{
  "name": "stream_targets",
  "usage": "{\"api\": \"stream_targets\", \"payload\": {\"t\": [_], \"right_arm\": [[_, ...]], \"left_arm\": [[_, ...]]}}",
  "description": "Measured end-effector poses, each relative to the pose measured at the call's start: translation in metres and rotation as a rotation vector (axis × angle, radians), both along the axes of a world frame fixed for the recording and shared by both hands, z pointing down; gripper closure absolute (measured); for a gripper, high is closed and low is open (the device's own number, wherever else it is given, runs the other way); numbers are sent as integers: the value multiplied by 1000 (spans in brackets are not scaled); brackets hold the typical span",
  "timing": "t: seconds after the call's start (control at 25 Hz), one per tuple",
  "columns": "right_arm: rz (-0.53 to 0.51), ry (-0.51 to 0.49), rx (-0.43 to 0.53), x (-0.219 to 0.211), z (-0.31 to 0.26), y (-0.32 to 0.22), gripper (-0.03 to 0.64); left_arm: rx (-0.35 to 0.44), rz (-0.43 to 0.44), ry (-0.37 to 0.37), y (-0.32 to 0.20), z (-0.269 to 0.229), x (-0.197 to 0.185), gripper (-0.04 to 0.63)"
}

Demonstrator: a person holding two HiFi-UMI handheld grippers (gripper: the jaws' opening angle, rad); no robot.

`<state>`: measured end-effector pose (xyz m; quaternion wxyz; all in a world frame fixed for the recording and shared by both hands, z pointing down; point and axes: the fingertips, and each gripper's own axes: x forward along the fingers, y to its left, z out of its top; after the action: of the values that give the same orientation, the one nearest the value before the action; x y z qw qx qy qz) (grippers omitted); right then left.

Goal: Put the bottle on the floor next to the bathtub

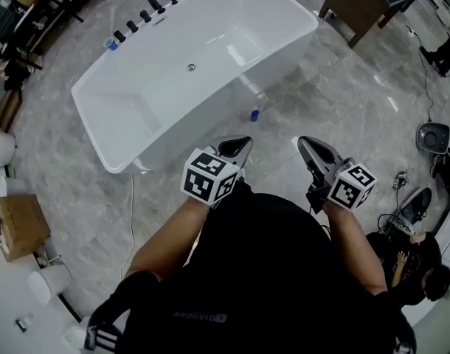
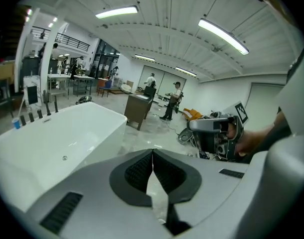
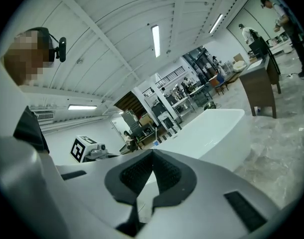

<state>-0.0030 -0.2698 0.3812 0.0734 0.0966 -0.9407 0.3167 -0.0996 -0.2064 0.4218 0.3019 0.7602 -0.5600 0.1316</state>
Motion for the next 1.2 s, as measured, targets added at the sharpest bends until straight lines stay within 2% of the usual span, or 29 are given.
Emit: {"api": "stream_targets", "payload": {"t": [0.12, 0.4, 0.52, 0.6, 0.8, 1.04, 1.2], "right_arm": [[-12, 30, 39, 34, 3, 22, 581], [-16, 30, 54, 108, 7, 55, 581], [-16, 53, 113, 133, 10, 64, 581], [-11, 58, 119, 147, 14, 68, 581], [-32, 46, 109, 162, 13, 82, 581], [-53, 43, 128, 173, 6, 96, 581], [-72, 65, 155, 176, 5, 101, 581]], "left_arm": [[-11, -42, 23, 18, -1, 26, 578], [-16, -80, 7, 61, -4, 98, 578], [-9, -142, 20, 75, -4, 114, 578], [-1, -166, 18, 82, -7, 122, 577], [-7, -169, -16, 101, -12, 139, 578], [0, -125, -10, 102, -15, 164, 578], [-11, -114, 30, 103, -11, 172, 577]]}}
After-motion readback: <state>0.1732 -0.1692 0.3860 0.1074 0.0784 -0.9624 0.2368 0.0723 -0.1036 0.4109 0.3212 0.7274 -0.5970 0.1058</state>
